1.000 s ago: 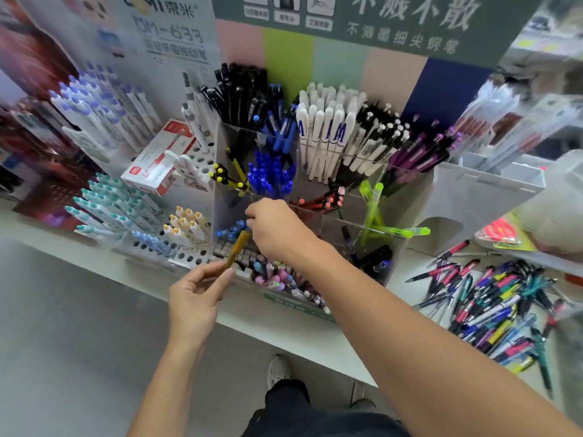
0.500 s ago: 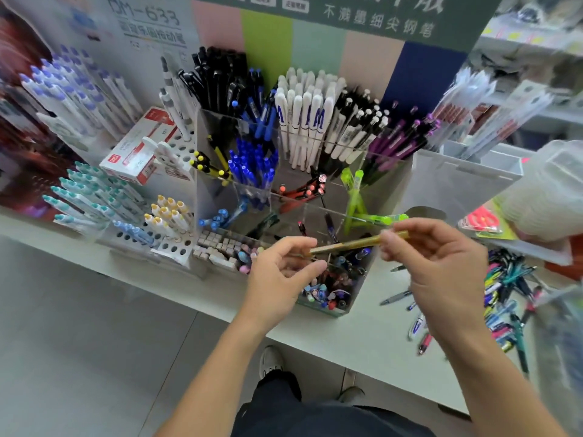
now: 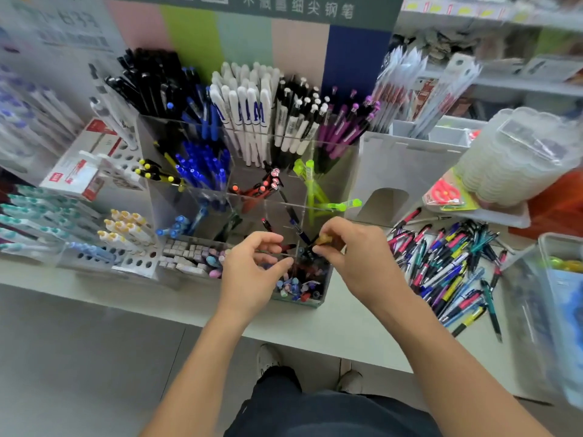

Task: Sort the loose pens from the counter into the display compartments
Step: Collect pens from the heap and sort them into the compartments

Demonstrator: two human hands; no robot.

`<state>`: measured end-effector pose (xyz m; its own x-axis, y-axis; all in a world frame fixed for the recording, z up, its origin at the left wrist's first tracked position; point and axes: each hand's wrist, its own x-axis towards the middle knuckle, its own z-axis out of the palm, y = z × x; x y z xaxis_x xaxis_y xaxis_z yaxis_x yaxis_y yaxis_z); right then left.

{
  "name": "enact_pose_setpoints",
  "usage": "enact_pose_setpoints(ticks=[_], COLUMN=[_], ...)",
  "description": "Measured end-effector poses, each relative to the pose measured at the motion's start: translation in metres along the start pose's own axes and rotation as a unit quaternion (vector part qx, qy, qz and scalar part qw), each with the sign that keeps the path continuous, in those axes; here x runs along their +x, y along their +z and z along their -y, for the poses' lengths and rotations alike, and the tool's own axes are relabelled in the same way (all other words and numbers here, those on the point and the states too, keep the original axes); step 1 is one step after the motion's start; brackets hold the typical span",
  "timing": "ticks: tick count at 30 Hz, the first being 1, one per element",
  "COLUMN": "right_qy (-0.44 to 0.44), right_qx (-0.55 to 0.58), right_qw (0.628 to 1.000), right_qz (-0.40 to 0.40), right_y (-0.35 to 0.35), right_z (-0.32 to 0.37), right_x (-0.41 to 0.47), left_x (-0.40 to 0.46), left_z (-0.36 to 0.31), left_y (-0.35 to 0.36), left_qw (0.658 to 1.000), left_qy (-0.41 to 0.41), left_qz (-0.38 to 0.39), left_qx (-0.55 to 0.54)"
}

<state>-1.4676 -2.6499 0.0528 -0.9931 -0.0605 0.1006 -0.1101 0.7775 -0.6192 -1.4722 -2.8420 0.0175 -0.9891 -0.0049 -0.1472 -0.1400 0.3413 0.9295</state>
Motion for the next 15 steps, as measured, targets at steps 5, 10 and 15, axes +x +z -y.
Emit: enact_pose_setpoints(ticks=[5, 10, 15], right_qy=[-0.014, -0.003, -0.012], right_qx=[-0.018, -0.045, -0.014], right_qw=[0.999, 0.999, 0.998], right_qz=[-0.05, 0.005, -0.062], right_y=[-0.002, -0.007, -0.002], right_z=[0.002, 0.006, 0.011], right_x=[0.001, 0.002, -0.004], left_x=[0.001, 0.006, 0.007], left_z=[0.0, -0.017, -0.02], left_y=[-0.001, 0.013, 0.018], left_qw=[0.999, 0.994, 0.996], left_qy=[0.012, 0.035, 0.025], left_qz=[0.002, 0.048, 0.041], left_qx=[0.034, 0.094, 0.073])
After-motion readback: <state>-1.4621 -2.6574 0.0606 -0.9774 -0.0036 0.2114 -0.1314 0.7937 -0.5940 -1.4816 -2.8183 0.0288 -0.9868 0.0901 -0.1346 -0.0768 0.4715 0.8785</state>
